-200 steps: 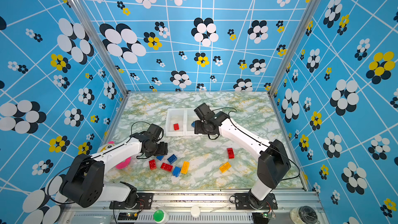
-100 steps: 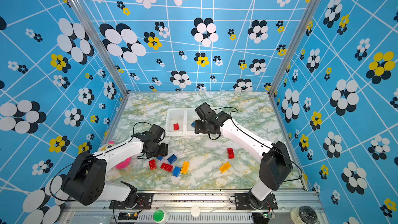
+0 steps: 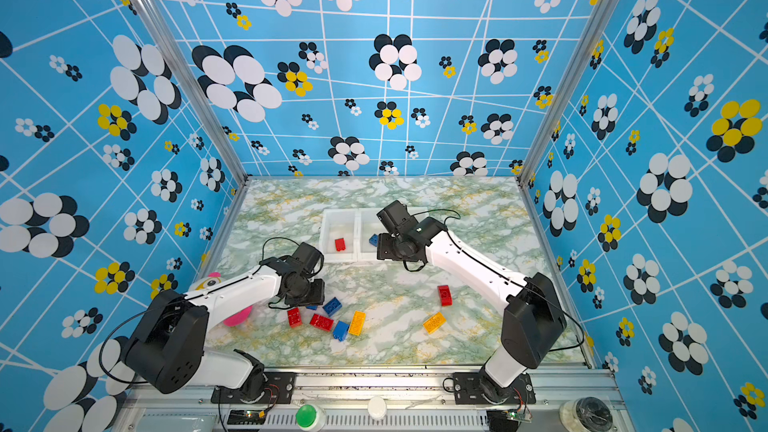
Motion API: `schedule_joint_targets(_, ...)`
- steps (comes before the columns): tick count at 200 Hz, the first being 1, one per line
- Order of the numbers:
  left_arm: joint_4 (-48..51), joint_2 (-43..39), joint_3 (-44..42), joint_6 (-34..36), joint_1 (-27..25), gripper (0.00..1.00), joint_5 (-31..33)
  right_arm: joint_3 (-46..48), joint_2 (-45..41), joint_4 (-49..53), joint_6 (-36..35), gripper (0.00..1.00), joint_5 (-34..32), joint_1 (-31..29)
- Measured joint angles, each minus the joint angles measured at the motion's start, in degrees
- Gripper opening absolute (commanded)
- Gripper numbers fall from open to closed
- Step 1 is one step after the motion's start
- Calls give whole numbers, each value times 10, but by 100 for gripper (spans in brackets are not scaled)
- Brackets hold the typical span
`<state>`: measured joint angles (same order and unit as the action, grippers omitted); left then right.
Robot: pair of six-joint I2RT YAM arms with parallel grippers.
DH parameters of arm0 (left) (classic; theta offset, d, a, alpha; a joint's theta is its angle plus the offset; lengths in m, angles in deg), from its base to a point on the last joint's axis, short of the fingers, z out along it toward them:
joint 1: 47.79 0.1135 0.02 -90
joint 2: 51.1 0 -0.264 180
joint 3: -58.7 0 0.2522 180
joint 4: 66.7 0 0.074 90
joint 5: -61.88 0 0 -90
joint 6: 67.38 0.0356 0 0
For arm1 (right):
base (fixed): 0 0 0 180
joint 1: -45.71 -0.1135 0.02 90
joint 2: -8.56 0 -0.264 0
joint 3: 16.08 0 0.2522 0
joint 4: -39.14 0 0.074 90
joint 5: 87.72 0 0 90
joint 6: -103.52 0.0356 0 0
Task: Sort the legos into containers by color
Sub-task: 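Close the left gripper on the tall blue brick and lift it, then carry the tall blue brick with the left gripper into the middle bin and release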
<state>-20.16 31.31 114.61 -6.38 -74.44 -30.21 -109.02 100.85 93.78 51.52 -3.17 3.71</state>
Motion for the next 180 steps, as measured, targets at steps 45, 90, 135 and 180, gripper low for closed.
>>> schedule_joint_targets(45,0,4,-5,-2,-1,39,0,1,-3,0,2,68,0,0)
schedule_joint_targets(90,0,3,-5,-4,-4,29,5,11,-6,-4,2,69,0,0)
schedule_joint_targets(135,4,-17,-1,-7,-9,25,5,20,-14,-9,4,69,0,0)
schedule_joint_targets(180,21,-40,52,-16,-35,23,10,48,-39,-11,8,75,-3,0)
